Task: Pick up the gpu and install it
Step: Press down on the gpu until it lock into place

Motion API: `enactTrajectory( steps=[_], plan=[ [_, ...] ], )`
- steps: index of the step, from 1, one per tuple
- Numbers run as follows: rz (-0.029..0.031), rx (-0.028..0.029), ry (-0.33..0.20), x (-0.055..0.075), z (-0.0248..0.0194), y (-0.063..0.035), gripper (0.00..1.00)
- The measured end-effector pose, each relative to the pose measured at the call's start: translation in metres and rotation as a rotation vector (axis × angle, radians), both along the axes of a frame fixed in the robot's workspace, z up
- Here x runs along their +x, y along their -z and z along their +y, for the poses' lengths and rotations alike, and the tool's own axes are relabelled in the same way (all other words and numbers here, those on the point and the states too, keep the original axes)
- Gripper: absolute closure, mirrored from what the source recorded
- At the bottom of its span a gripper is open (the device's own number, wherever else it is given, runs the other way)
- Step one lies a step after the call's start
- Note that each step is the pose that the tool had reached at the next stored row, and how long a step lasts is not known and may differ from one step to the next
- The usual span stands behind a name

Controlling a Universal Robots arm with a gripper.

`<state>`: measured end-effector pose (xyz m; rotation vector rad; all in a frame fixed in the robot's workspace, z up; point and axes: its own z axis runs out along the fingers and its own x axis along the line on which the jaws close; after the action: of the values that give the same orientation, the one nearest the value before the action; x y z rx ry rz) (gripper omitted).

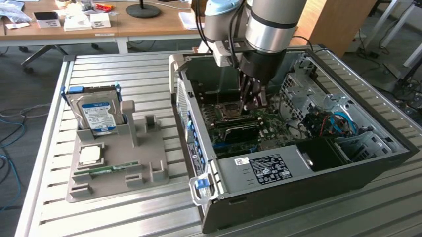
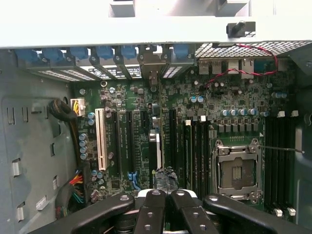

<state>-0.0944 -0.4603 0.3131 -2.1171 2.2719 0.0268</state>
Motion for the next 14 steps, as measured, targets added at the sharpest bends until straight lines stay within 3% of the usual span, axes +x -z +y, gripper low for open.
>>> enactTrajectory(
  steps=[14],
  plan=[
    [-0.0001,0.0001,0.0,0.0013,0.0,0.0026,0.89]
  ],
)
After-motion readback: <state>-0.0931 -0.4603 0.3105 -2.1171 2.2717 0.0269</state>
